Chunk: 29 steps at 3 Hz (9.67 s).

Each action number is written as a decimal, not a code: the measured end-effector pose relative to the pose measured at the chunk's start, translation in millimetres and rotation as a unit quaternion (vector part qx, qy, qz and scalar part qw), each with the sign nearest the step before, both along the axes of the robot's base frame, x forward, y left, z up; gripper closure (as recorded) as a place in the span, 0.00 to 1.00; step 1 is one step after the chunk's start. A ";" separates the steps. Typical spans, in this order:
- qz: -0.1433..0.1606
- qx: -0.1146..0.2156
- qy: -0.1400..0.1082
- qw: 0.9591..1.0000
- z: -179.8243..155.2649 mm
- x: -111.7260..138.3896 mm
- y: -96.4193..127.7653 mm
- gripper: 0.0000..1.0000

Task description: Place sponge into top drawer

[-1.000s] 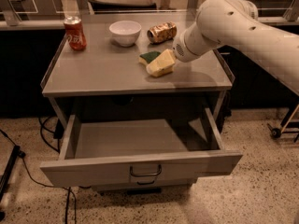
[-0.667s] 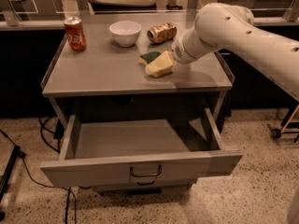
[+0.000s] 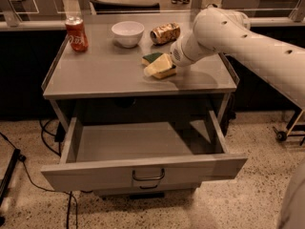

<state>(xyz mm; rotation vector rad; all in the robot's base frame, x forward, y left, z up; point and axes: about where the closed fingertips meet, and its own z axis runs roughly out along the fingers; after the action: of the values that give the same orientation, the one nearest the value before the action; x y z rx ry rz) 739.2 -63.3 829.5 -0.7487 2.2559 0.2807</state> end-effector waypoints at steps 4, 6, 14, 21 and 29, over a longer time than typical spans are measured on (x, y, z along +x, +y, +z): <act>0.002 -0.034 0.028 0.999 -13.8 -7.0 3.6 0.55; 0.002 -0.034 0.028 0.999 -4.3 -7.1 3.7 0.99; 0.190 -0.043 0.055 0.979 36.6 -75.5 -17.7 1.00; 0.373 -0.074 0.016 0.925 -73.4 -215.4 -45.1 1.00; 0.422 -0.083 -0.010 0.903 -228.7 -154.1 31.9 0.82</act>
Offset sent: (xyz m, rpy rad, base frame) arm -0.0046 0.0044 -0.0278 -0.0753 0.0616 0.0069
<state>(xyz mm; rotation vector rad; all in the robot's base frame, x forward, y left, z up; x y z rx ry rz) 585.1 -31.4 600.8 -1.7922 1.8195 0.4773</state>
